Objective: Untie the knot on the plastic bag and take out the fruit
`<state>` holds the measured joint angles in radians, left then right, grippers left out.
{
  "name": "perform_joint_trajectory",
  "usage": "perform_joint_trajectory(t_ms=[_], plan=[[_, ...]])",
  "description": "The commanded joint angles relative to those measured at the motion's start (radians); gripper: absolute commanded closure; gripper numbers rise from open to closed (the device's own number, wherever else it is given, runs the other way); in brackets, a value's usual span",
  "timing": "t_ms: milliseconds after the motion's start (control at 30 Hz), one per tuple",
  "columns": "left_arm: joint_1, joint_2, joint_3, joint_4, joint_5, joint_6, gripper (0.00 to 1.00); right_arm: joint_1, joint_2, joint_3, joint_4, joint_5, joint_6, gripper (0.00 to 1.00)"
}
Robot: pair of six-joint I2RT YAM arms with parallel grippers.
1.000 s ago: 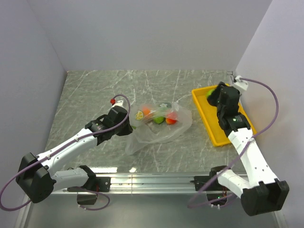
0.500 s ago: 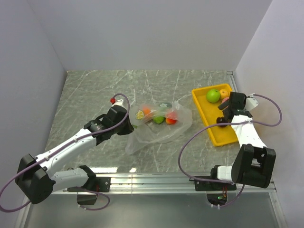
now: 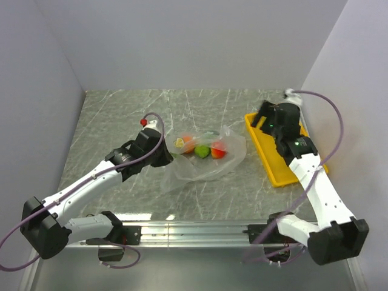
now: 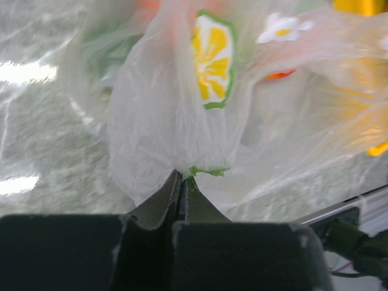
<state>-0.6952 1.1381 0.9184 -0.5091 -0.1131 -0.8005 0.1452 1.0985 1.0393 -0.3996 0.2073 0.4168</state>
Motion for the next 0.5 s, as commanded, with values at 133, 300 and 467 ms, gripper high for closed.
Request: perform_joint_trajectory(t_ms=[133,300,467], plan=[[-0.003,0.083,0.152,-0.014,0.009,-0.011,0.99,0.37,-0.065,0.143,-0.044,-0.19,-0.276,0.19],[-0.001,0.124,0.206,-0.023,0.009,-0.009,0.99,0.589,0.026,0.143,-0.041,-0.218,-0.269,0.21],[-0.001,0.13,0.218,-0.029,0.003,-0.023,1.0,0.623,0.155,0.11,0.022,-0.226,-0.263,0.3]])
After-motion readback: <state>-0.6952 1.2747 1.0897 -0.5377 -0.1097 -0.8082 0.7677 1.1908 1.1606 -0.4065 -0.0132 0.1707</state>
